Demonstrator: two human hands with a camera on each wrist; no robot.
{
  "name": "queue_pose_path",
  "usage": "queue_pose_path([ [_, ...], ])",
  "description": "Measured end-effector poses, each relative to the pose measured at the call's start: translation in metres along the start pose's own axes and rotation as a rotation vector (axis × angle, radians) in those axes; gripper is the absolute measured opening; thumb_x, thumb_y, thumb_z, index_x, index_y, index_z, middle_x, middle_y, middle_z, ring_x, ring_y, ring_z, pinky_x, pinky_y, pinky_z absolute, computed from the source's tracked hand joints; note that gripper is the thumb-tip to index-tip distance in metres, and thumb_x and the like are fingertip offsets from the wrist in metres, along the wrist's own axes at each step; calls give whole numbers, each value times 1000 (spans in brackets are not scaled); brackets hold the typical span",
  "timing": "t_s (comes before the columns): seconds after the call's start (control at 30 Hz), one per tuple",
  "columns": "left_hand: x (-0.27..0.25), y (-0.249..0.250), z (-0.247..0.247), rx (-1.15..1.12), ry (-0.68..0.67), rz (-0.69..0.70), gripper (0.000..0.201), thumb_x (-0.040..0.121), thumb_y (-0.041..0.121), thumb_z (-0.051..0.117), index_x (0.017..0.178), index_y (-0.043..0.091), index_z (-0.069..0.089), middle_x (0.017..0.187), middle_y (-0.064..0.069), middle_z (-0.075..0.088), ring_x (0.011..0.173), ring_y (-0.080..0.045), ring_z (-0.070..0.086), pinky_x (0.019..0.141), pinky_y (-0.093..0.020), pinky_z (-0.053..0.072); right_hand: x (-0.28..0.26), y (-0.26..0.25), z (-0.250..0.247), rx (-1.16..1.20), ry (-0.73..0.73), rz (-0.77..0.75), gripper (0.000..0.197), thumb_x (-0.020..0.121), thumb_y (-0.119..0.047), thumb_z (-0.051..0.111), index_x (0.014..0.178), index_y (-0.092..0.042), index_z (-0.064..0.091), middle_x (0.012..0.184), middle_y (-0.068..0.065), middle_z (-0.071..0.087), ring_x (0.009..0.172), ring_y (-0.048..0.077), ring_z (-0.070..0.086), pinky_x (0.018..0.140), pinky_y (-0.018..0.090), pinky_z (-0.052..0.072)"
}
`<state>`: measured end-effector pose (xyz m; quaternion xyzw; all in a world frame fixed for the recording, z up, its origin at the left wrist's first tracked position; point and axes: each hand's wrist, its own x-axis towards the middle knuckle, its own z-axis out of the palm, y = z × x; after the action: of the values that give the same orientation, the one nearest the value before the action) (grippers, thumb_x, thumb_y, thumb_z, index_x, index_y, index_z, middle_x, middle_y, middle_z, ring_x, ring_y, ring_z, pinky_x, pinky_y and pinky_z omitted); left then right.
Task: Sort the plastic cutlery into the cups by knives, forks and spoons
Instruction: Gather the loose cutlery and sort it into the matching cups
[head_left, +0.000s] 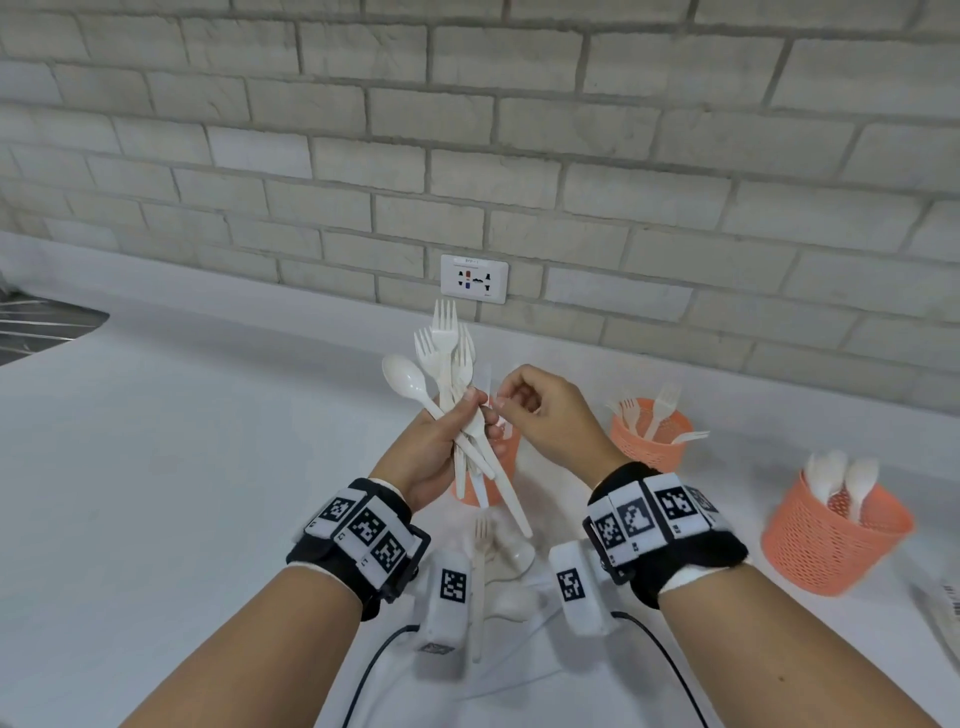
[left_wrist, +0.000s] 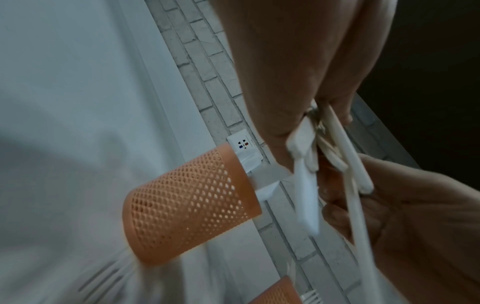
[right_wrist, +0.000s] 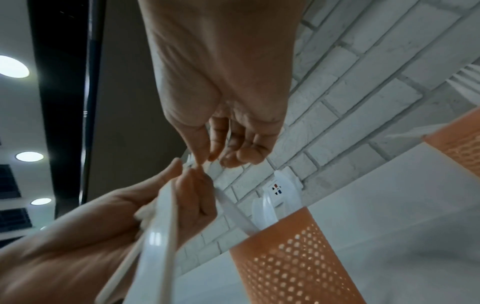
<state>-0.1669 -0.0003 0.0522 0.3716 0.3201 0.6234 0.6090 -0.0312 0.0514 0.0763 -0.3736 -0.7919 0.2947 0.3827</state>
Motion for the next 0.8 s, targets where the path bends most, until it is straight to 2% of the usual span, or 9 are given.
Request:
queue_pose_path([
  [0.07, 1, 0, 3, -4, 16, -2, 26, 98, 20, 41, 81, 7, 57, 62, -3, 61, 56, -14, 62, 63, -29, 57, -3, 3, 0, -27, 26, -3, 9, 86, -6, 60, 84, -14, 57, 75, -2, 53, 64, 5, 49, 61, 10, 41],
  [0.17, 4, -1, 3, -35, 45, -10, 20, 97, 20, 44, 86, 7, 54, 64, -3, 59, 57, -15, 60, 61, -29, 57, -6, 7, -2, 33, 123, 16, 13, 87, -3, 56, 85, -15, 54, 74, -2, 52, 70, 17, 54, 66, 25, 47],
  [0.23, 5, 0, 3, -90, 62, -1, 18, 97, 20, 43, 88, 8, 53, 67, -4, 56, 59, -15, 59, 61, -29, 57, -9, 7, -7, 61, 134, 39, 16, 86, -4, 58, 78, -17, 54, 69, -1, 53, 65, 19, 56, 60, 25, 47],
  [0.33, 5, 4, 5, -160, 67, 51, 19, 97, 18, 42, 85, 9, 53, 65, -1, 55, 60, -12, 59, 67, -27, 57, -17, 2, -10, 138, -122, 183, 15, 87, -8, 60, 77, -17, 55, 67, 4, 62, 58, 15, 59, 52, 21, 43],
  [0.4, 6, 7, 7, -167, 50, 99, 19, 96, 16, 43, 81, 10, 53, 64, 0, 56, 62, -12, 58, 72, -25, 57, -22, -3, -9, 270, -330, 295, 5, 89, -13, 59, 92, -12, 55, 76, 7, 67, 67, 17, 62, 58, 22, 46],
  [0.43, 7, 8, 8, -152, 38, 114, 19, 96, 15, 44, 80, 11, 53, 64, 1, 56, 63, -12, 58, 72, -25, 57, -24, -5, -9, 352, -386, 324, 11, 90, -14, 58, 100, -10, 53, 81, 8, 68, 72, 18, 63, 63, 24, 47],
  [0.5, 8, 10, 8, -137, 11, 118, 17, 95, 15, 45, 80, 12, 53, 65, 2, 56, 63, -10, 59, 70, -26, 56, -25, -7, -8, 514, -435, 342, 22, 89, -9, 59, 108, -10, 49, 83, 9, 69, 75, 16, 65, 70, 28, 48],
  [0.6, 8, 15, 5, -150, -5, 119, 13, 95, 15, 45, 85, 14, 53, 66, 4, 57, 62, -8, 59, 71, -25, 56, -24, -8, -7, 603, -451, 338, 31, 86, 2, 59, 111, -10, 47, 77, 5, 69, 70, 10, 66, 69, 22, 51],
  [0.8, 10, 19, -10, -295, 125, 128, 16, 95, 8, 44, 82, 10, 53, 59, 2, 57, 57, -8, 61, 71, -24, 58, -22, 0, -18, 438, -518, 309, 21, 89, 1, 54, 105, -14, 54, 77, 5, 60, 61, 6, 59, 64, 24, 45],
])
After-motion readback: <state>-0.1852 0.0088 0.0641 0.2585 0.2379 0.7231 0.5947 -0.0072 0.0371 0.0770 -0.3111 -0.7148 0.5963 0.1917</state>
